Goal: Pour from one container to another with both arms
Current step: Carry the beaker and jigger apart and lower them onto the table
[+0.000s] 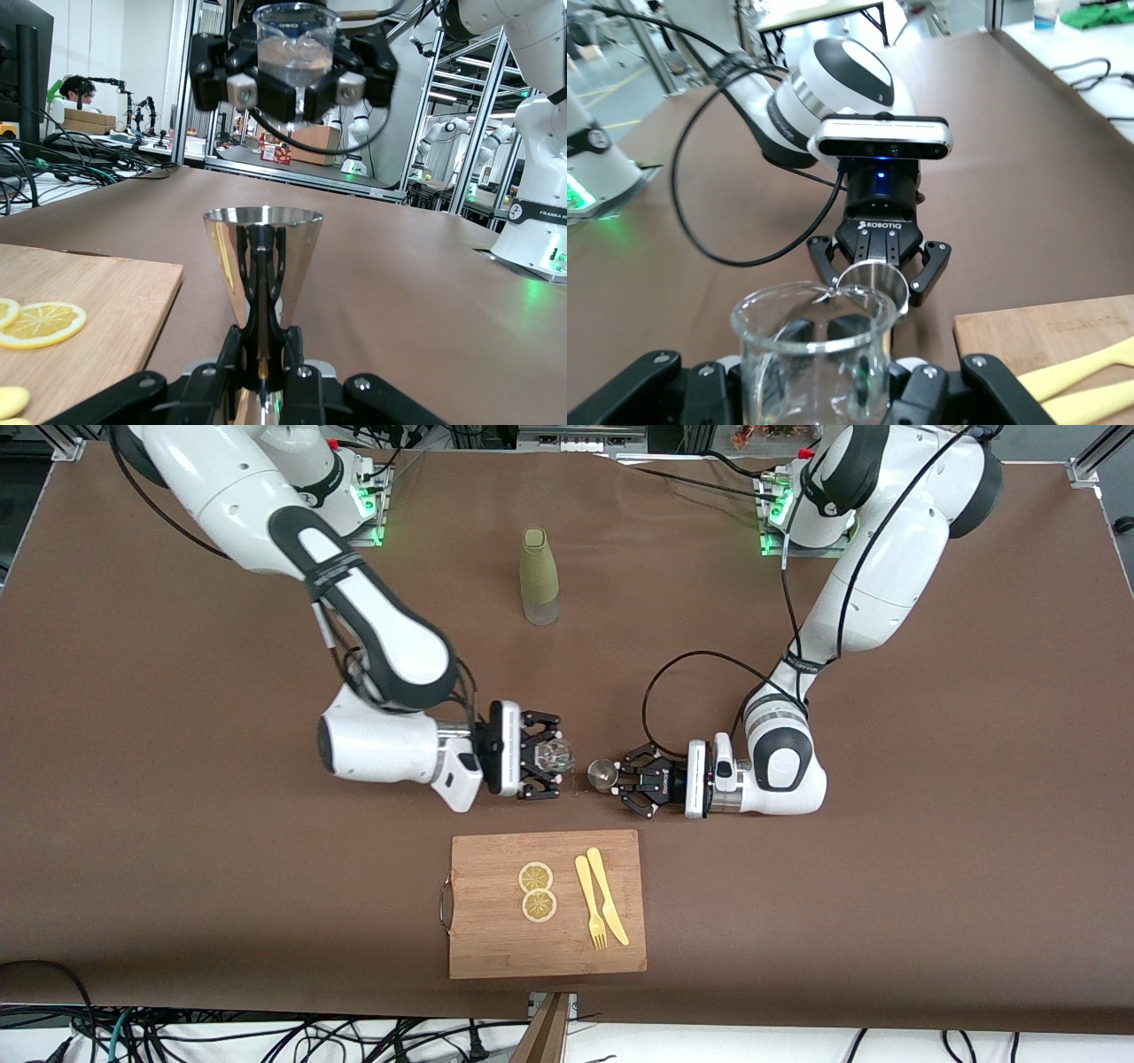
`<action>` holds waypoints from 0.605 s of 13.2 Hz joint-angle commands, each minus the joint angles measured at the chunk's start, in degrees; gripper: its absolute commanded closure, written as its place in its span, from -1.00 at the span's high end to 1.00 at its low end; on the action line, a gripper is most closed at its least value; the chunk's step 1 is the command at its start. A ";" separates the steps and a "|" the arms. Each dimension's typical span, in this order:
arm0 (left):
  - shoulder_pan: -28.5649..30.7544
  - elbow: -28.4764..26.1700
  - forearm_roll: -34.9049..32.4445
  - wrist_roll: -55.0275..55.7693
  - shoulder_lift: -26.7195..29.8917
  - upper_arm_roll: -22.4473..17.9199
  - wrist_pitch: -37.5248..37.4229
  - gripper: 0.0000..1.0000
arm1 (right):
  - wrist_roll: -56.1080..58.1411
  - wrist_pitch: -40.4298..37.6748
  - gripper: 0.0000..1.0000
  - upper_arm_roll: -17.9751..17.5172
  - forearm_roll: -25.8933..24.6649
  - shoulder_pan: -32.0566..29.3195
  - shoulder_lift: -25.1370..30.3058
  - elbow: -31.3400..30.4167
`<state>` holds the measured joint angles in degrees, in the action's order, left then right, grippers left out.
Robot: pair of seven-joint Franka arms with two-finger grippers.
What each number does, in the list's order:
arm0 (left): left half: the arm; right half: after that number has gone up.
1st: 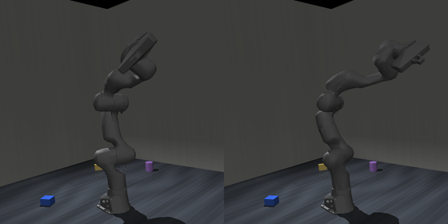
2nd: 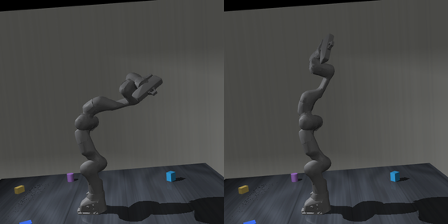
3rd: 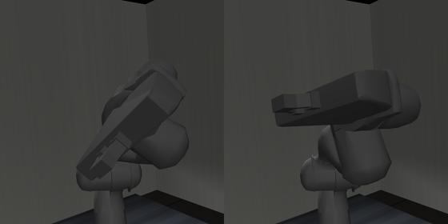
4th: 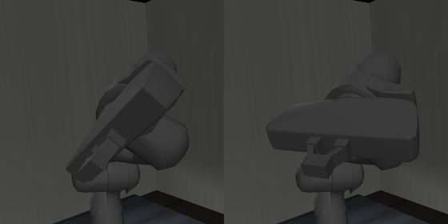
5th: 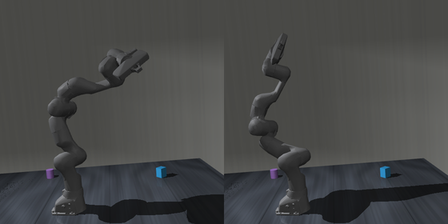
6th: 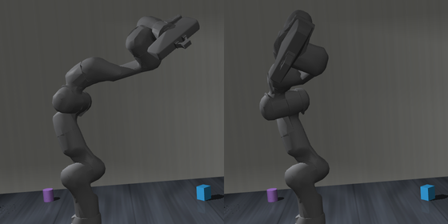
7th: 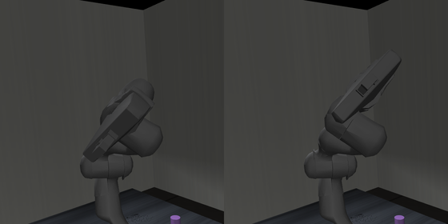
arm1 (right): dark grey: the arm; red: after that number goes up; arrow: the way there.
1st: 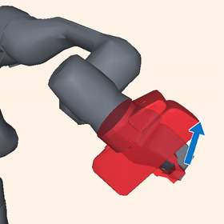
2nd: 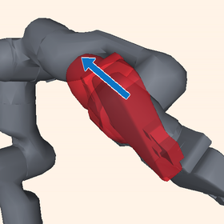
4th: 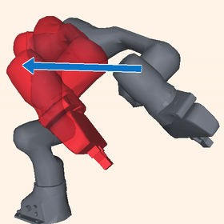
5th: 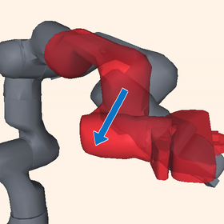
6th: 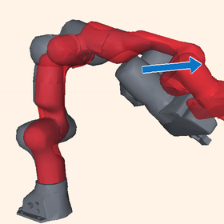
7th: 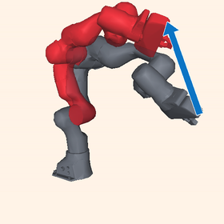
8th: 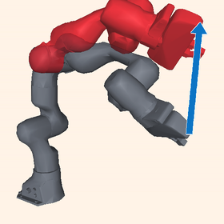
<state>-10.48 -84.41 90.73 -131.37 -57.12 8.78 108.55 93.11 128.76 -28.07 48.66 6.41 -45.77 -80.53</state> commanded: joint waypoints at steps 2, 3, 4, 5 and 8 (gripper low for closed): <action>2.74 0.74 -1.52 -2.74 0.16 -1.48 -3.69 -1.00 | 8.92 -11.30 -1.00 -0.67 3.81 -7.80 1.65 -1.47; 3.62 0.74 -1.52 -3.53 0.16 -2.10 -5.70 -1.00 | 10.50 -14.29 -1.00 -0.67 3.90 -9.82 1.65 -1.56; 4.84 0.74 -2.48 -3.97 0.16 -2.71 -7.81 -1.00 | 12.17 -17.02 -1.00 -0.58 3.90 -11.49 1.65 -1.56; 6.25 0.74 -4.14 -3.98 0.25 -3.68 -9.48 -1.00 | 14.27 -19.48 -1.00 -0.58 3.90 -13.42 1.65 -1.56; 10.38 0.74 -7.13 -4.07 0.25 -7.19 -17.91 -1.00 | 20.60 -26.34 -1.00 -0.23 3.81 -19.92 1.56 -2.61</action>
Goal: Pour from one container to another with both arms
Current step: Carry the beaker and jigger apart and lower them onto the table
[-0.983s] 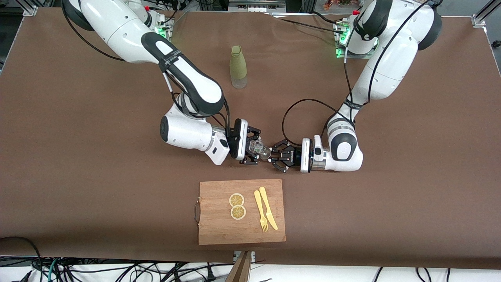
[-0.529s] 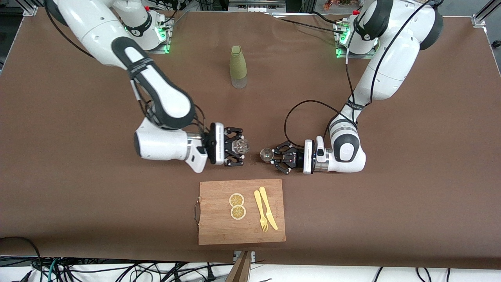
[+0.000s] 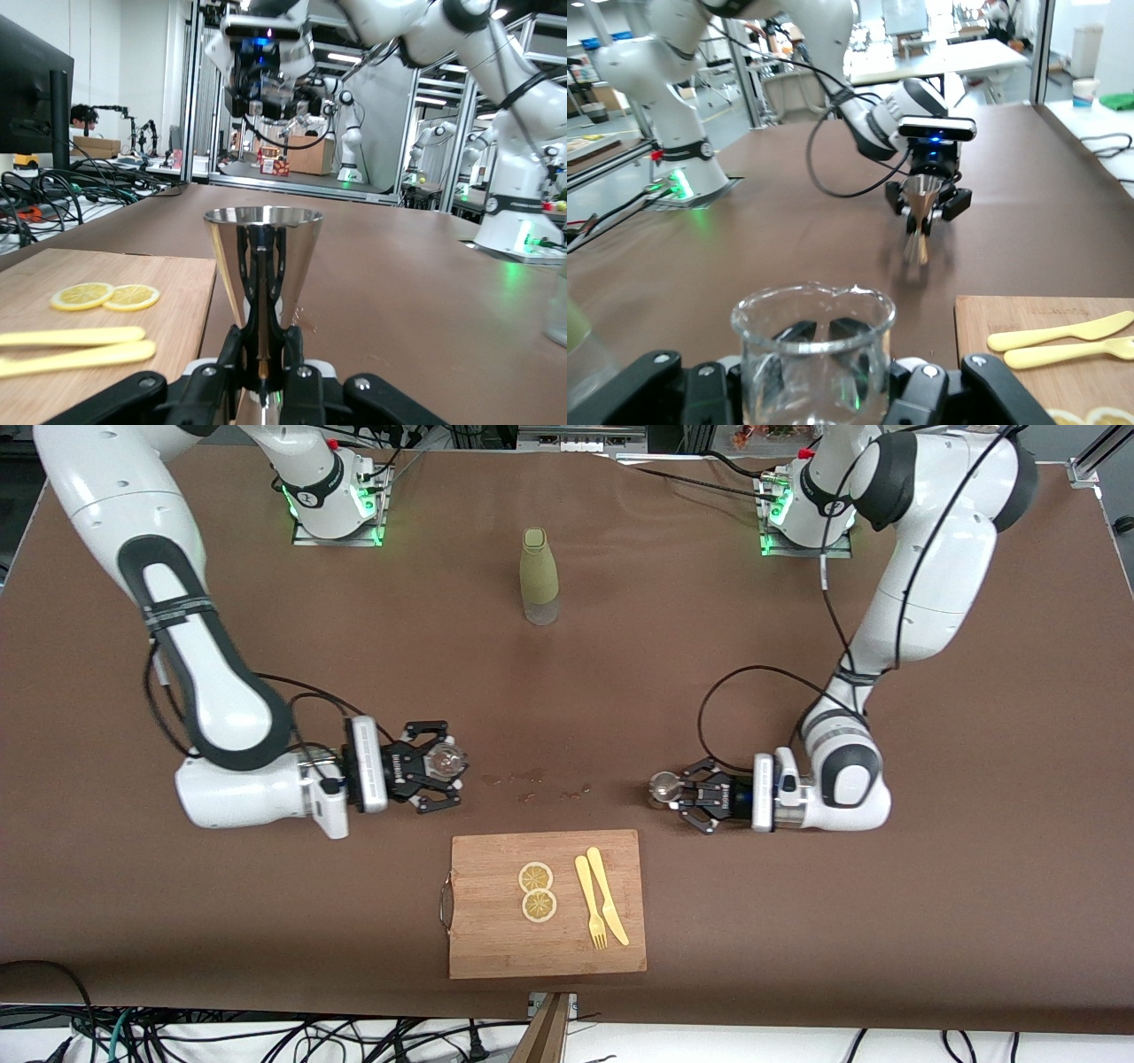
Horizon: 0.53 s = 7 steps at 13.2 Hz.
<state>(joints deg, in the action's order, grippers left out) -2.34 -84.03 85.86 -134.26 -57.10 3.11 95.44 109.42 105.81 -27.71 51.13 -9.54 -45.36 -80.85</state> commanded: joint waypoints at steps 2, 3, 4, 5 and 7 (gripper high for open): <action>5.05 0.36 -6.21 -1.27 0.24 -4.68 -10.68 -1.00 | 6.59 -6.74 -1.00 -0.59 1.08 -9.16 1.06 -3.52; 6.80 0.44 -8.76 -1.27 0.24 -5.83 -13.67 -1.00 | 6.86 -7.80 -1.00 -0.33 0.12 -11.01 1.06 -3.61; 8.56 0.44 -10.87 -1.36 0.15 -6.71 -16.48 -1.00 | 8.17 -8.42 -1.00 0.80 0.11 -12.25 1.06 -4.22; 10.41 0.53 -12.81 -3.36 0.15 -7.93 -18.95 -1.00 | 10.53 -9.56 -1.00 2.64 0.11 -13.30 0.88 -5.19; 12.96 0.53 -15.28 -7.14 -0.03 -10.57 -22.82 -1.00 | 15.89 -11.75 -1.00 6.24 0.11 -14.71 -0.43 -5.63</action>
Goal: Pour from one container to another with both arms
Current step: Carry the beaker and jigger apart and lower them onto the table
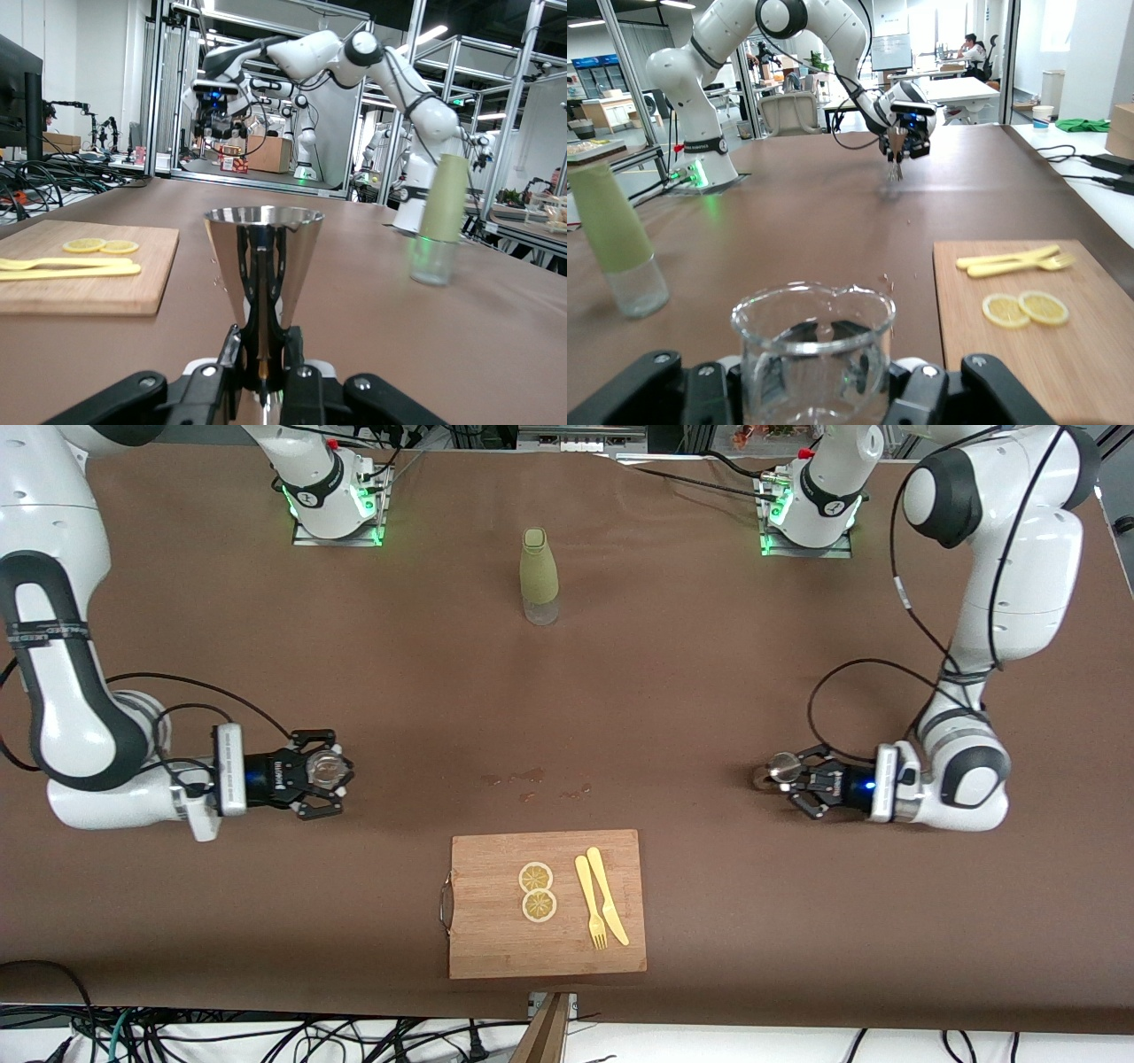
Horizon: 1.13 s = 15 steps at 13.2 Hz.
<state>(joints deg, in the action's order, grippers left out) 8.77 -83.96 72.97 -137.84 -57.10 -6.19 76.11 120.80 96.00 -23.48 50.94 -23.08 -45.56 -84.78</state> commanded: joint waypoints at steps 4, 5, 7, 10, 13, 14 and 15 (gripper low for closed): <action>7.56 0.38 -7.39 -13.22 -0.47 -3.74 -7.38 -1.00 | 12.70 -5.03 -1.00 6.42 0.74 -5.03 -2.42 -6.01; 9.05 0.29 -8.45 -15.15 -0.64 -3.74 -7.73 -1.00 | 14.45 -5.91 -1.00 7.82 0.48 -6.00 -3.64 -6.27; 11.96 0.29 -10.47 -15.96 -1.00 -3.74 -7.91 -1.00 | 19.28 -7.41 -0.99 10.63 0.48 -6.36 -6.28 -6.45; 14.42 0.29 -11.44 -17.72 -1.52 -3.74 -9.75 -1.00 | 21.85 -7.15 -0.99 11.35 0.74 -7.50 -9.80 -6.36; 15.31 0.29 -11.53 -19.82 -2.75 -3.74 -9.76 -1.00 | 23.34 -6.27 -0.97 11.52 0.92 -7.59 -10.51 -6.36; 15.31 0.29 -11.62 -20.70 -3.28 -3.74 -9.76 -1.00 | 24.30 -6.09 -0.97 11.52 1.01 -7.59 -11.29 -6.36; 15.31 0.29 -11.62 -21.15 -3.72 -3.74 -9.76 -1.00 | 25.18 -5.92 -0.97 11.52 1.18 -7.59 -12.09 -6.36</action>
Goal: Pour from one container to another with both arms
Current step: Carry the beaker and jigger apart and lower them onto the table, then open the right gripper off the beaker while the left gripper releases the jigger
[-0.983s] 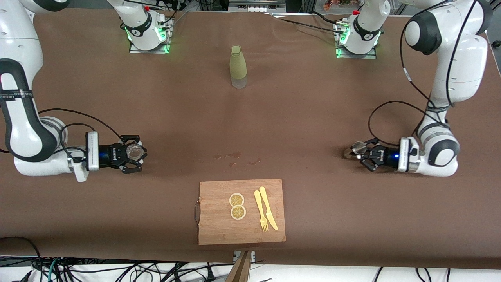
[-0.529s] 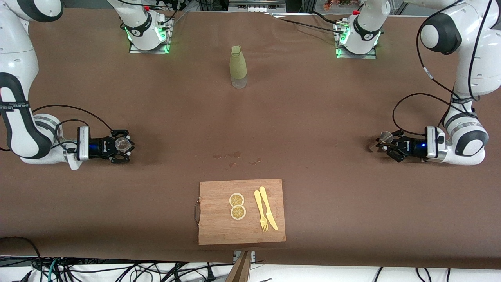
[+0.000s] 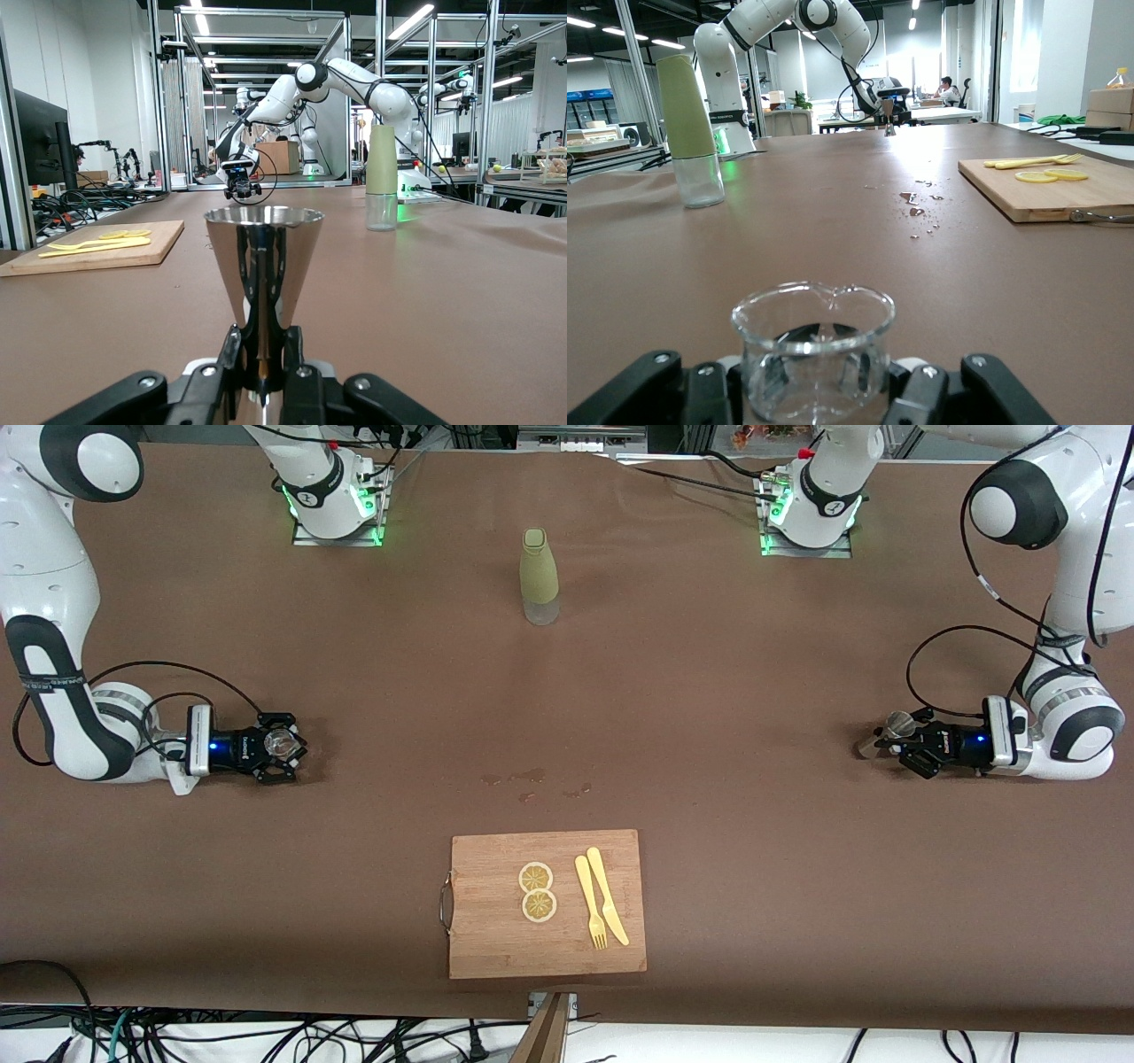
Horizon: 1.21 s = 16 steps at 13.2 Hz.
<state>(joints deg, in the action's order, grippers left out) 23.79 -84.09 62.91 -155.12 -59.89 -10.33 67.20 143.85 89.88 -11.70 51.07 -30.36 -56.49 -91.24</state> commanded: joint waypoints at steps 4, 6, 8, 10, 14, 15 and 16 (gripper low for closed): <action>0.21 0.42 -1.57 -4.22 -1.98 0.40 -0.23 -1.00 | 4.51 1.61 -0.86 -0.34 1.49 -0.23 -3.10 0.36; 0.20 0.42 -1.48 -4.66 -2.34 0.40 -0.14 -1.00 | 4.51 1.61 0.33 -0.26 1.49 -0.32 -3.19 0.36; 0.20 0.42 -1.57 -4.66 -2.43 0.31 1.26 -1.00 | 4.42 1.53 1.00 0.35 1.40 -0.40 -3.10 0.44; 0.20 0.33 -1.48 -4.66 -2.51 0.05 3.28 -0.85 | 3.63 1.44 1.00 1.06 0.70 -0.49 -2.57 0.79; 0.20 0.33 -1.48 -4.40 -2.51 -0.13 4.52 0.99 | 1.88 -0.67 1.00 5.97 -0.96 -0.23 -0.12 0.88; 0.20 0.42 -1.48 -4.05 -2.43 -0.13 4.60 1.00 | 0.04 -1.19 1.00 6.77 -1.84 -0.23 1.02 0.89; 0.12 0.51 -1.39 -3.09 -2.25 -0.74 4.95 1.00 | -2.15 -1.89 1.00 8.08 -3.33 -0.23 2.60 1.06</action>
<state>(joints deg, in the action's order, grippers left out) 23.85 -84.04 62.91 -155.44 -62.24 -10.52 71.23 145.53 89.63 -5.50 50.13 -30.53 -57.27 -89.94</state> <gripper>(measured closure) 0.449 0.000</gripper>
